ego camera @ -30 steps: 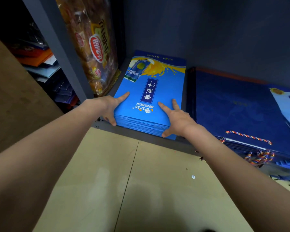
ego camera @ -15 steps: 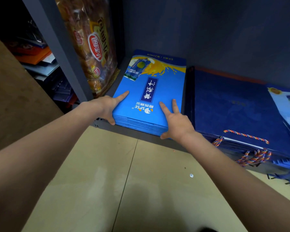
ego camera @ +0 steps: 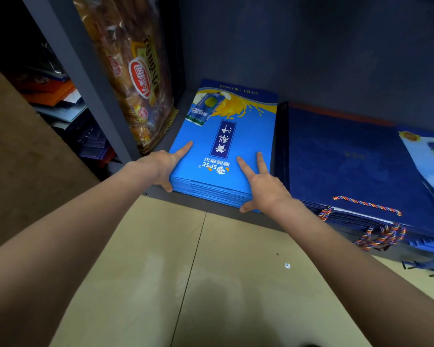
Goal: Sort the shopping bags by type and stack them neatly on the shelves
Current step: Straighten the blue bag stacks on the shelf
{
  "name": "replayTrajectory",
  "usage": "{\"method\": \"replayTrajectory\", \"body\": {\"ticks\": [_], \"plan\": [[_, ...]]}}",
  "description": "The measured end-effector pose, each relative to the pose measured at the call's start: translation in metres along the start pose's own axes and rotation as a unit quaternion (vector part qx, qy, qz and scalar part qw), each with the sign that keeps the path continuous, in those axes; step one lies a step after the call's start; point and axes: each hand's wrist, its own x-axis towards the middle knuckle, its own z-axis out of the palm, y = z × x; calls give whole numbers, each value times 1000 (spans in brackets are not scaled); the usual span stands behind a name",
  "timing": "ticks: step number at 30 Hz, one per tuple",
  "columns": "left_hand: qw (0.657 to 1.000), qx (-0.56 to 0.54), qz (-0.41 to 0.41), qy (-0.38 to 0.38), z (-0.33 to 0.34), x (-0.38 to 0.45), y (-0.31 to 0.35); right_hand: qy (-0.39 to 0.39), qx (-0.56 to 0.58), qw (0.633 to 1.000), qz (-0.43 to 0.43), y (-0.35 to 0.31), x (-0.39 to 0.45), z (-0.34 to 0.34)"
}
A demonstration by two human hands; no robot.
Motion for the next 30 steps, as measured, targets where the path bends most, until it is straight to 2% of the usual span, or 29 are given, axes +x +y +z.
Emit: {"method": "replayTrajectory", "body": {"ticks": [9, 17, 24, 30], "plan": [[1000, 1, -5, 0, -3, 0, -1, -4, 47, 999, -11, 3, 4, 0], [999, 0, -34, 25, 9, -5, 11, 30, -25, 999, 9, -3, 4, 14], [999, 18, -36, 13, 5, -3, 9, 17, -13, 1000, 23, -5, 6, 11], [999, -2, -34, 32, 4, -11, 11, 40, 2, 999, 4, -1, 3, 11]]}}
